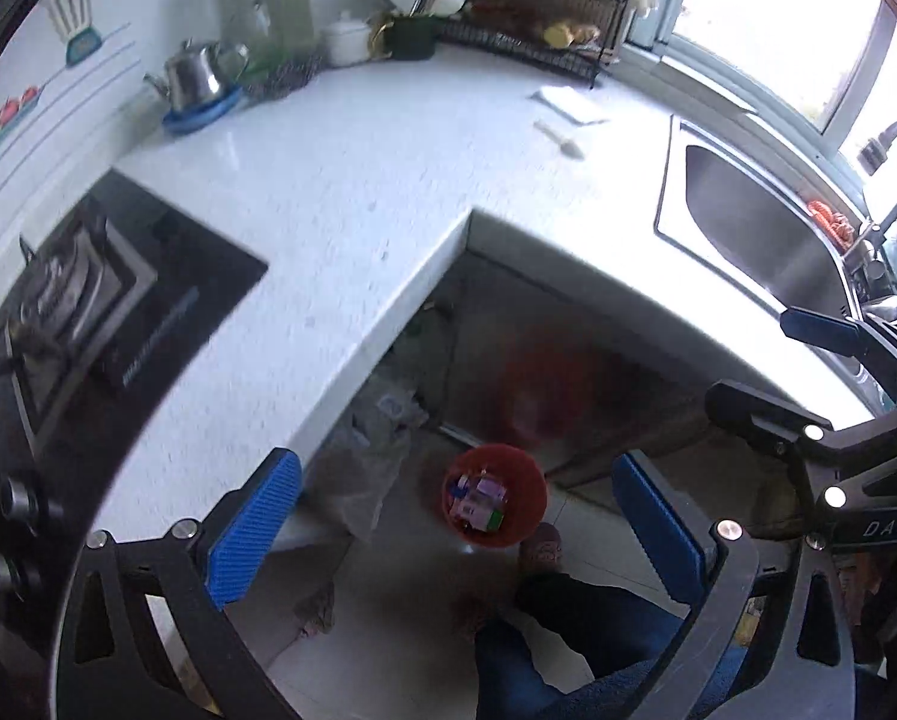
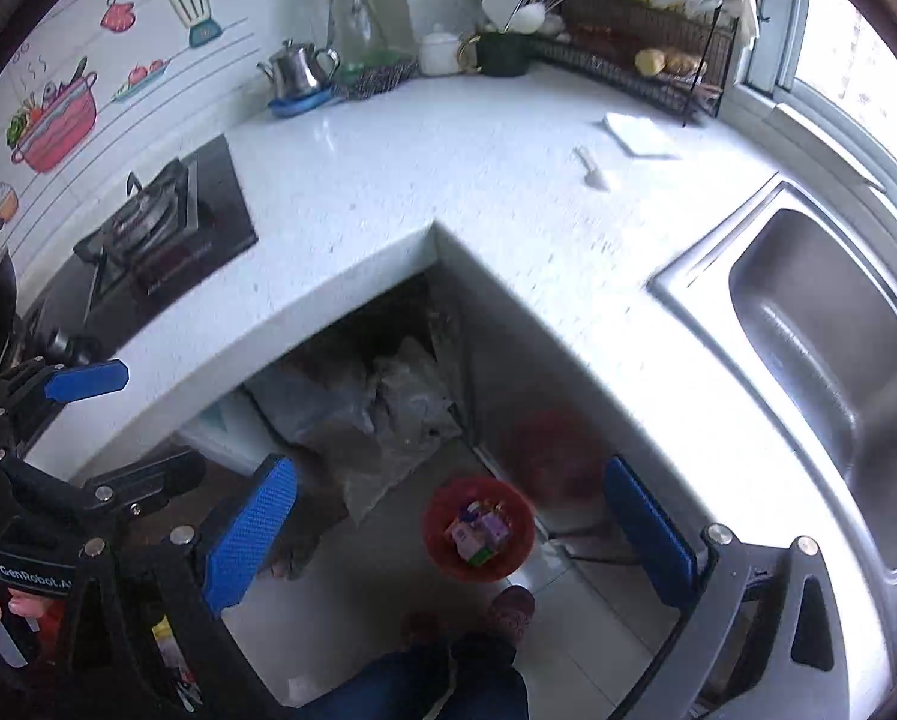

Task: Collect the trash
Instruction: 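Raise both tools from the bin back up to the countertop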

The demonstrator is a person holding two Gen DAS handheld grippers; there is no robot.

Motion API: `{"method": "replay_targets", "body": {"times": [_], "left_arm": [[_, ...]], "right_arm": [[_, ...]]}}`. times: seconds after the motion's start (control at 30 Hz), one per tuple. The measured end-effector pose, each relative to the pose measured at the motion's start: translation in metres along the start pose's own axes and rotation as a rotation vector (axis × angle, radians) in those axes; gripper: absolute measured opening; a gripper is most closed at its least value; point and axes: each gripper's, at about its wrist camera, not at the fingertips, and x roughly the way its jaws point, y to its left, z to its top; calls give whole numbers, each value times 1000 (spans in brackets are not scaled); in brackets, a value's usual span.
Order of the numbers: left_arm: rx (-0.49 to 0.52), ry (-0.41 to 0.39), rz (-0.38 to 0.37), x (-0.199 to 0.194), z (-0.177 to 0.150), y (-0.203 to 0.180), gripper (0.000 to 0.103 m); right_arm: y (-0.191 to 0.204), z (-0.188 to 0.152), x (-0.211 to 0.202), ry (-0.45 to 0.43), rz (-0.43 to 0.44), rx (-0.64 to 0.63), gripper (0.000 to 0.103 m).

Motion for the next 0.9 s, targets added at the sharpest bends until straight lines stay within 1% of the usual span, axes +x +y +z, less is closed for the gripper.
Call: {"method": "replay_targets", "body": {"times": [0.13,0.33,0.47,0.6,0.77,0.9], "left_arm": [[14,-30,-10,-5,29,-6,103],[29,-57,-16,4,78,-15,103],[25,-49,-20,23,112,-23,103],[7,-36,-42,44,154,-33,103],[-10,-28,-29,69,203,-46,103],[-55,-6,-22,97,236,-49,103]], "right_arm": [[-9,20,-11,-24,-20,-4,102],[-38,56,-14,-71,-25,7,102],[-62,81,-9,-72,-21,10,102],[-88,109,-2,-70,-12,11,102],[-120,148,15,-59,-6,-5,102],[-146,176,34,-36,10,-18,102]]}}
